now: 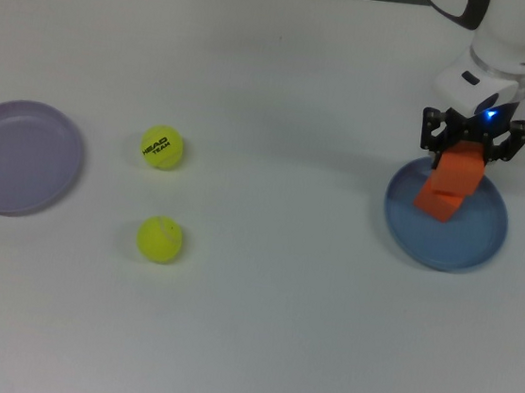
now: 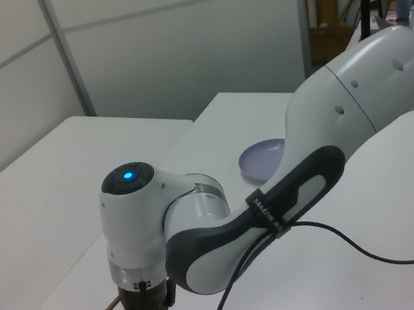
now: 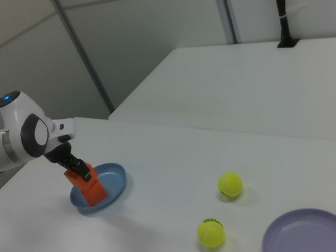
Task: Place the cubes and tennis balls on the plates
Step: 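Lift the second cube and stack it on the cube on the blue plate, then open the gripper and move it over the tennis ball near the lavender plate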
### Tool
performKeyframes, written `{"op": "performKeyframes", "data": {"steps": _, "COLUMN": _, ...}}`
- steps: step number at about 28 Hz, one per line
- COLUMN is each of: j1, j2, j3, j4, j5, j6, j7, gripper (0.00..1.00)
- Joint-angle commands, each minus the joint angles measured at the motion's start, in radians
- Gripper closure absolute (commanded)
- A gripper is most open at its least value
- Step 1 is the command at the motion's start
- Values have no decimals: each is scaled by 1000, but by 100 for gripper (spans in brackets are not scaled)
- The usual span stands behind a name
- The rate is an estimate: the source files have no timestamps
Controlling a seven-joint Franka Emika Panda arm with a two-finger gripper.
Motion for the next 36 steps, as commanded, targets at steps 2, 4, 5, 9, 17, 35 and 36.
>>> {"op": "performKeyframes", "data": {"steps": 2, "j1": 8, "j2": 27, "j3": -1, "j4": 33, "j5": -25, "j6": 0, "j7": 13, "gripper": 100}}
{"op": "performKeyframes", "data": {"steps": 4, "j1": 8, "j2": 36, "j3": -1, "j4": 34, "j5": -25, "j6": 0, "j7": 13, "gripper": 100}}
{"op": "performKeyframes", "data": {"steps": 5, "j1": 8, "j2": 39, "j3": -1, "j4": 40, "j5": -25, "j6": 2, "j7": 13, "gripper": 100}}
{"op": "performKeyframes", "data": {"steps": 9, "j1": 12, "j2": 65, "j3": -1, "j4": 50, "j5": -28, "j6": 5, "j7": 11, "gripper": 10}}
{"op": "performKeyframes", "data": {"steps": 17, "j1": 20, "j2": 71, "j3": -1, "j4": 54, "j5": -26, "j6": 4, "j7": 16, "gripper": 0}}
{"op": "performKeyframes", "data": {"steps": 35, "j1": -87, "j2": -177, "j3": -65, "j4": 64, "j5": 41, "j6": -249, "j7": 8, "gripper": 0}}
{"op": "performKeyframes", "data": {"steps": 36, "j1": -96, "j2": -186, "j3": -85, "j4": 62, "j5": 56, "j6": -260, "j7": 2, "gripper": 0}}
